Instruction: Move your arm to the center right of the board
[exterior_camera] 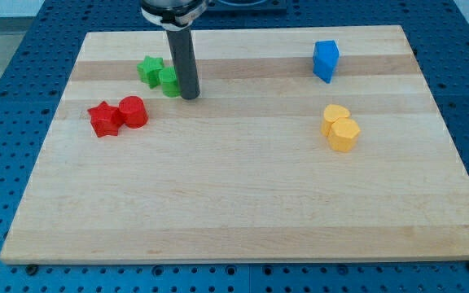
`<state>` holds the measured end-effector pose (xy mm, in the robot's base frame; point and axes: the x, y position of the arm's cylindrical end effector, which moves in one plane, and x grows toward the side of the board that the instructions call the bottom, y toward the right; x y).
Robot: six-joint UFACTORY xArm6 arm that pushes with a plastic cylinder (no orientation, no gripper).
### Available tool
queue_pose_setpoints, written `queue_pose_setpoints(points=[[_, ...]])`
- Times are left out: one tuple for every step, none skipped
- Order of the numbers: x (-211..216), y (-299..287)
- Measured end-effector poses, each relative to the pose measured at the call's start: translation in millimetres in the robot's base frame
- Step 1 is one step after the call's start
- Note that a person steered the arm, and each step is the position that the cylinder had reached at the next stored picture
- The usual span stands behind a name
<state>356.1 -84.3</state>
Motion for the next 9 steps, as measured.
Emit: queue_pose_setpoints(points=[[0.0,32.8],[-0.1,64.3],[-0.1,87.8],[-0.1,112.1],[-0.1,139.3],[-0.1,149.7],[0.0,168.7],[0.0,171.8],[0.0,171.8]])
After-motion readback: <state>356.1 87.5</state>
